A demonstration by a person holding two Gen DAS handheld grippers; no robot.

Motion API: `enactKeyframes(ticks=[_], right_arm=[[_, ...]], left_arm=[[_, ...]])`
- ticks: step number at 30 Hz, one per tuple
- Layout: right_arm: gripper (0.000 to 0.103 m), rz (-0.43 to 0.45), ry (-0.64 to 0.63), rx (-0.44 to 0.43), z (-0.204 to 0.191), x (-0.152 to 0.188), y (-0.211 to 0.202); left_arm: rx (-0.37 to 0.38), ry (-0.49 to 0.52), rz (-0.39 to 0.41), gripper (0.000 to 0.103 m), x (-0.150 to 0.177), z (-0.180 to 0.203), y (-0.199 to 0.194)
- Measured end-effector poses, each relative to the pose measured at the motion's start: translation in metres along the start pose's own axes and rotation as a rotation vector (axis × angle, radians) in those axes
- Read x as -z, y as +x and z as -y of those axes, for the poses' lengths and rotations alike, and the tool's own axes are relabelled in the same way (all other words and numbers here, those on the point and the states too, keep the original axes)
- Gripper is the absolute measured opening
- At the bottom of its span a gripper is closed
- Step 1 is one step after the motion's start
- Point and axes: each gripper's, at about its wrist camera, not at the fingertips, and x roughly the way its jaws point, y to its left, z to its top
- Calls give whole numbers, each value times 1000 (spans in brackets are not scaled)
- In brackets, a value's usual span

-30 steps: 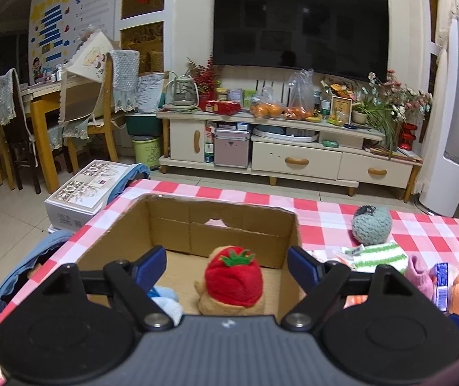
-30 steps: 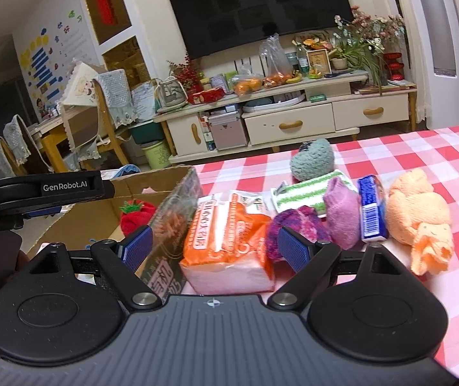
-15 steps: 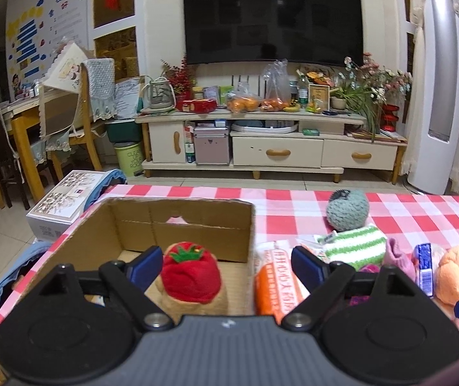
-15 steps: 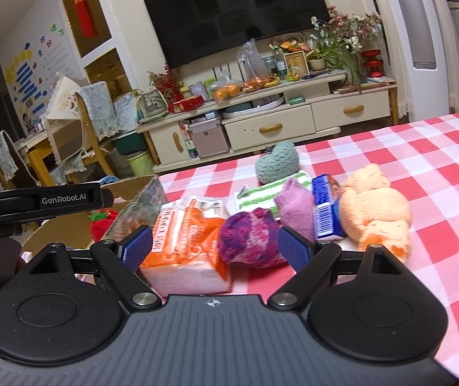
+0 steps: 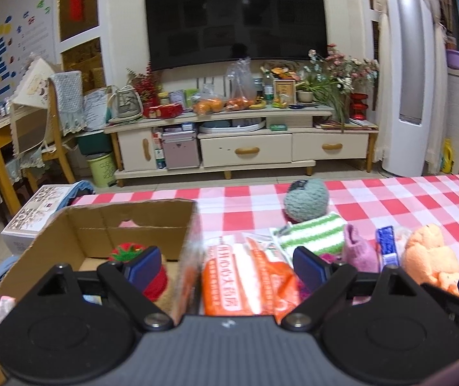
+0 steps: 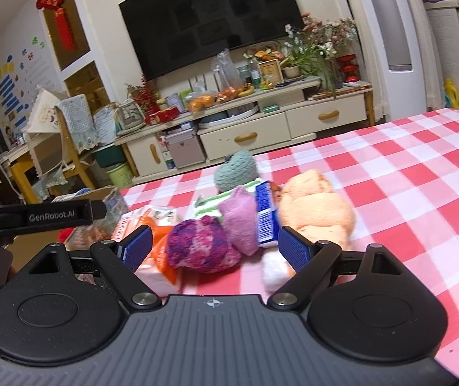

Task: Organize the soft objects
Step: 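Move both grippers back from the box to the pile, then grasp the peach towel plush with the right gripper while the left reaches toward the white fluffy item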

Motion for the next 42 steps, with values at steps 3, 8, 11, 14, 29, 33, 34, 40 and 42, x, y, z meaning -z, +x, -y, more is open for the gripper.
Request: enactKeyframes(ticks=[3, 8, 11, 14, 29, 33, 34, 40, 42], right_arm=[[103, 18, 8, 22, 1, 0, 0], [103, 46, -7, 80, 3, 1, 4], [103, 44, -11, 115, 10, -1, 14], [103, 16, -9, 124, 19, -5, 31], [103, -100, 76, -13, 50, -13, 92], [103, -120, 79, -52, 55, -14, 89], [98, -131, 82, -64, 56, -14, 88], [90, -129, 101, -67, 64, -15, 77], [90, -120, 119, -47, 70, -16, 73]], left_arm=[[14, 17, -2, 89, 2, 8, 1], [42, 42, -16, 89, 6, 21, 3], [68, 63, -24, 89, 10, 30, 4], [107, 87, -34, 89, 14, 40, 4], [343, 152, -145, 89, 41, 100, 26], [367, 167, -160, 89, 47, 117, 33], [373, 168, -164, 89, 48, 120, 35], [396, 155, -176, 89, 53, 142, 44], [407, 141, -170, 89, 53, 148, 46]])
